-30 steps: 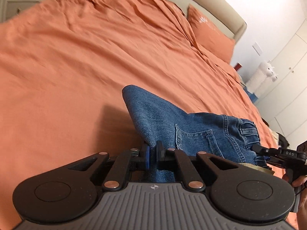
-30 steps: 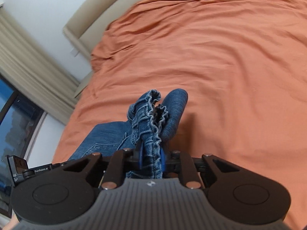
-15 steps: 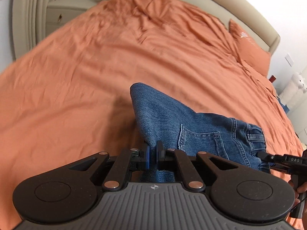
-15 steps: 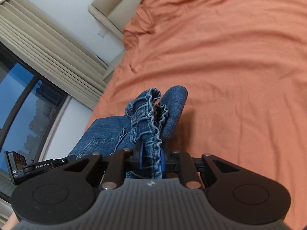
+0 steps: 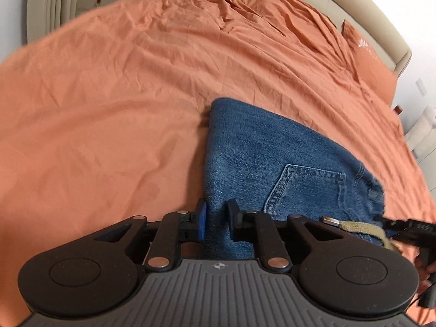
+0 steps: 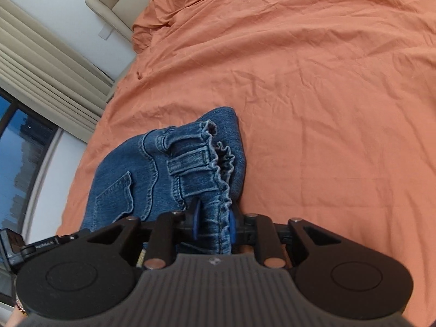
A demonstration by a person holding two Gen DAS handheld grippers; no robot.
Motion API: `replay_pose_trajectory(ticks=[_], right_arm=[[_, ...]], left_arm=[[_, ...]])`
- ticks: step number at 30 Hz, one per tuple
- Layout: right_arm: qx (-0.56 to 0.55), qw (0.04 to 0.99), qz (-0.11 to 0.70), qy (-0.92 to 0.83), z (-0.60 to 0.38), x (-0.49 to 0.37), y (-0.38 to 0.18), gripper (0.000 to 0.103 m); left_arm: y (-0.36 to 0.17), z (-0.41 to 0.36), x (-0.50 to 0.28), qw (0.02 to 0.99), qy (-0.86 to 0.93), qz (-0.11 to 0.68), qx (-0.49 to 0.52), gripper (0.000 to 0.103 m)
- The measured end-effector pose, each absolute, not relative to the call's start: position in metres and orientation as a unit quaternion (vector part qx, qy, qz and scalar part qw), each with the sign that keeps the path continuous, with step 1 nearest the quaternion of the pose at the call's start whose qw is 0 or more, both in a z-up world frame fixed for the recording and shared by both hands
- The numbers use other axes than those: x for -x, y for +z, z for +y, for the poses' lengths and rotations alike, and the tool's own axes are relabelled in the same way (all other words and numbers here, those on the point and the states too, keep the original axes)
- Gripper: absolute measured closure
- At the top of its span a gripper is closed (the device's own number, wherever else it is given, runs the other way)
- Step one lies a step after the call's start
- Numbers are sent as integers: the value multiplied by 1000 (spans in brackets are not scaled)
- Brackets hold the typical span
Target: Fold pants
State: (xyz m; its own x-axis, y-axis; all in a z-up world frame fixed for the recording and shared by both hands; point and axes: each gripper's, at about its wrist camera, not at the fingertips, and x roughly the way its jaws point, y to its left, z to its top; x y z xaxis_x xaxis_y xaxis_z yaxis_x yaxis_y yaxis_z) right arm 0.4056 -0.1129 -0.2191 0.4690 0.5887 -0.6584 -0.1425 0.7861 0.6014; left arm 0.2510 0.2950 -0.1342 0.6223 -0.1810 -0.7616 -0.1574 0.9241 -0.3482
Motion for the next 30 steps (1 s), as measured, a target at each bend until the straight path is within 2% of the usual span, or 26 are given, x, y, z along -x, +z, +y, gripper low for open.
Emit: replay_pose_trajectory(ticks=[2,5,10,12,18,21,24,26,28,30], right_arm=[[-196,843,452,215,-108,-399,-203,65],[-143,868,422,218,-103,-381,-173,64],[-98,894,360,249,-99,-335,-117,50],[-83,903,331,261,-99,-310,-96,40],[-56,923,245,292,-99,-226,-50,25],[-35,936,203,285,-99,-178,-37,22],[-19,947,178,269,-100,-137,-32,22],[-15,952,172,253,-98,-117,-34,22],[-14,957,170,235,-97,-100,-41,21],[-19,958,168,233,-96,-86,-49,21]], left_arm=[[-118,294,-245,885,0,431,174,86],[-87,292,-227,900,4,410,148,86],[-22,282,-190,925,19,372,77,84],[3,278,-170,934,28,352,49,81],[49,257,-99,953,40,301,4,72],[58,241,-59,960,46,277,-8,67],[61,220,-22,965,62,254,-24,57],[57,206,-2,968,75,237,-21,42],[49,190,14,970,88,226,-8,34],[36,175,22,968,101,228,7,30]])
